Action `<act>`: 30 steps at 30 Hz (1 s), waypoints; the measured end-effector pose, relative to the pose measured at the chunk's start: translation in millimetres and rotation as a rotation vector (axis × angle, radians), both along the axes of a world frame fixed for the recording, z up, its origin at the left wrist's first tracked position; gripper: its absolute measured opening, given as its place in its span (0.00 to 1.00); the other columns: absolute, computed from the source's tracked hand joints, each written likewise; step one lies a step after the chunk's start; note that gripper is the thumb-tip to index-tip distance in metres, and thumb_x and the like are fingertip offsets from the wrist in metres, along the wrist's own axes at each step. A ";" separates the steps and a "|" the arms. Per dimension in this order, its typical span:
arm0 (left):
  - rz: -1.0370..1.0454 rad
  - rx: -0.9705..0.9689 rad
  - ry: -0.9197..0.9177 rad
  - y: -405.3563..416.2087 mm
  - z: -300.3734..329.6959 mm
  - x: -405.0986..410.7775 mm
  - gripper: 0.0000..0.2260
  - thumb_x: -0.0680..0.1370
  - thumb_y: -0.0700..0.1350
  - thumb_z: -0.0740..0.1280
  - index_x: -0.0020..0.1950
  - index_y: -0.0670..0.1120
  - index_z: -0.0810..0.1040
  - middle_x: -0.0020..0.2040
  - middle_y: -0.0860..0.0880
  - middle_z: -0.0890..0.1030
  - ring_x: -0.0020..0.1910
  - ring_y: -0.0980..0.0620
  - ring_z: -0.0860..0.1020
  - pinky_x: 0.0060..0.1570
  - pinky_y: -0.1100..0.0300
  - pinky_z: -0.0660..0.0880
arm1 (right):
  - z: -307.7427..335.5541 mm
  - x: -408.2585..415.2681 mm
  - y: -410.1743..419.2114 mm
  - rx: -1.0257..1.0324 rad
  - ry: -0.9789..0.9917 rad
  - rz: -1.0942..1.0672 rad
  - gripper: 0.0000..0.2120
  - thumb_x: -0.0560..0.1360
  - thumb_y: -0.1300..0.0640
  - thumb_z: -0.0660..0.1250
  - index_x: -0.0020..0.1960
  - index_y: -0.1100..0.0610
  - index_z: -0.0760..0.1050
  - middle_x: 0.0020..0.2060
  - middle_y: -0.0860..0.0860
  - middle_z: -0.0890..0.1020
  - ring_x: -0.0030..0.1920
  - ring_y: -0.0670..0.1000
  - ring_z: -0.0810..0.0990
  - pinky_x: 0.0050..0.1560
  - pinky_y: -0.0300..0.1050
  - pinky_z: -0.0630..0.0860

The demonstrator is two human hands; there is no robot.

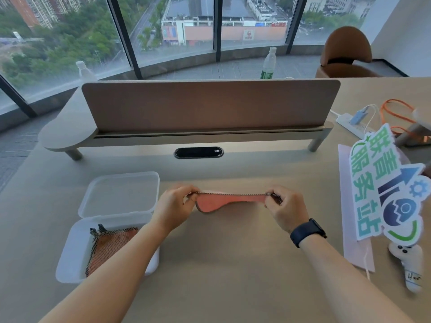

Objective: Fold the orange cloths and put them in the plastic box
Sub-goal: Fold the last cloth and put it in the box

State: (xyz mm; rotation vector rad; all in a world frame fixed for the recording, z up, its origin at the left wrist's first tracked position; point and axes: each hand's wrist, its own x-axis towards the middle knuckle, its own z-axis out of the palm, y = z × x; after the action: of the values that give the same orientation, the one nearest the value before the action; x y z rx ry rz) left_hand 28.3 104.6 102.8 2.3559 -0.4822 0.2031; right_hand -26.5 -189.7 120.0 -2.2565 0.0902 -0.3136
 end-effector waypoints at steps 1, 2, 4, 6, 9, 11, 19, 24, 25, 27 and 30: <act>-0.022 0.007 0.088 1.0 -5.3 -5.8 0.05 0.74 0.42 0.67 0.46 0.48 0.82 0.39 0.53 0.83 0.36 0.55 0.77 0.39 0.59 0.74 | -10.3 -7.0 -2.5 -0.011 0.036 0.029 0.06 0.67 0.58 0.64 0.36 0.56 0.79 0.26 0.52 0.79 0.27 0.51 0.73 0.27 0.44 0.68; -0.047 0.030 0.185 1.8 -11.7 -12.7 0.05 0.74 0.41 0.67 0.45 0.49 0.82 0.36 0.53 0.82 0.34 0.55 0.76 0.38 0.59 0.73 | -21.8 -15.0 -4.8 -0.025 0.077 0.057 0.07 0.67 0.57 0.63 0.34 0.57 0.78 0.25 0.53 0.78 0.26 0.51 0.72 0.26 0.45 0.67; -0.094 0.105 0.364 2.9 -27.7 -27.7 0.05 0.74 0.42 0.67 0.42 0.50 0.81 0.34 0.54 0.81 0.34 0.54 0.76 0.38 0.58 0.73 | -44.7 -32.9 -7.3 -0.040 0.190 0.098 0.09 0.66 0.53 0.62 0.33 0.57 0.76 0.23 0.52 0.75 0.24 0.47 0.68 0.25 0.43 0.65; -0.138 0.166 0.513 3.8 -46.9 -42.7 0.04 0.73 0.44 0.65 0.39 0.50 0.79 0.34 0.54 0.81 0.34 0.54 0.77 0.39 0.57 0.74 | -68.2 -50.7 -8.3 -0.023 0.331 0.113 0.08 0.66 0.53 0.63 0.33 0.58 0.76 0.22 0.49 0.72 0.24 0.44 0.66 0.27 0.42 0.63; -0.175 0.240 0.637 3.9 -73.3 -61.4 0.06 0.70 0.48 0.64 0.38 0.47 0.77 0.34 0.51 0.80 0.35 0.52 0.77 0.39 0.54 0.74 | -96.0 -71.2 -9.1 -0.029 0.507 0.120 0.06 0.65 0.53 0.63 0.30 0.52 0.74 0.22 0.46 0.71 0.25 0.43 0.66 0.29 0.42 0.64; -0.162 0.252 0.662 3.1 -85.2 -69.4 0.09 0.69 0.50 0.63 0.38 0.45 0.76 0.34 0.50 0.79 0.36 0.51 0.76 0.40 0.53 0.74 | -105.8 -76.9 -9.9 -0.039 0.595 0.104 0.07 0.66 0.55 0.65 0.30 0.47 0.74 0.22 0.45 0.73 0.25 0.44 0.71 0.30 0.42 0.67; 0.108 0.150 0.653 -17.9 -81.7 -36.2 0.06 0.73 0.49 0.66 0.39 0.49 0.79 0.35 0.52 0.80 0.37 0.53 0.78 0.39 0.57 0.74 | -94.4 -25.5 -9.1 -0.074 0.619 -0.040 0.11 0.72 0.59 0.66 0.32 0.49 0.72 0.28 0.51 0.82 0.29 0.53 0.80 0.35 0.47 0.77; 0.197 0.173 0.656 -30.1 -80.2 -2.6 0.06 0.74 0.49 0.65 0.40 0.50 0.79 0.35 0.51 0.80 0.39 0.49 0.78 0.40 0.57 0.75 | -93.1 24.0 -1.3 -0.173 0.576 -0.067 0.11 0.74 0.56 0.65 0.34 0.57 0.72 0.31 0.55 0.80 0.34 0.58 0.80 0.36 0.50 0.74; 0.211 0.193 0.656 -31.3 -81.7 1.3 0.07 0.74 0.49 0.64 0.40 0.49 0.79 0.36 0.50 0.81 0.39 0.48 0.78 0.39 0.57 0.75 | -94.3 30.7 1.0 -0.182 0.581 -0.076 0.12 0.74 0.55 0.65 0.33 0.57 0.71 0.30 0.54 0.79 0.35 0.58 0.79 0.35 0.50 0.73; 0.241 0.225 0.661 -32.5 -87.4 6.4 0.08 0.74 0.48 0.63 0.40 0.47 0.79 0.36 0.49 0.81 0.38 0.47 0.78 0.37 0.57 0.74 | -101.4 39.8 3.7 -0.179 0.603 -0.102 0.14 0.75 0.54 0.64 0.32 0.56 0.68 0.29 0.52 0.76 0.35 0.57 0.78 0.33 0.47 0.69; 0.260 0.266 0.662 -34.0 -93.8 8.6 0.09 0.74 0.47 0.62 0.39 0.45 0.78 0.36 0.48 0.80 0.37 0.46 0.78 0.35 0.56 0.74 | -112.5 43.0 6.5 -0.181 0.632 -0.112 0.10 0.76 0.54 0.63 0.37 0.55 0.71 0.33 0.50 0.77 0.38 0.56 0.78 0.34 0.45 0.67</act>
State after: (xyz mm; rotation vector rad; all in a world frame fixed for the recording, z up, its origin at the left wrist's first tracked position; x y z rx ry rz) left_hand 36.9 70.5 9.0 2.5492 0.1283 -0.5432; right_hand 16.4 -183.2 7.5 -2.4554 0.5368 0.3578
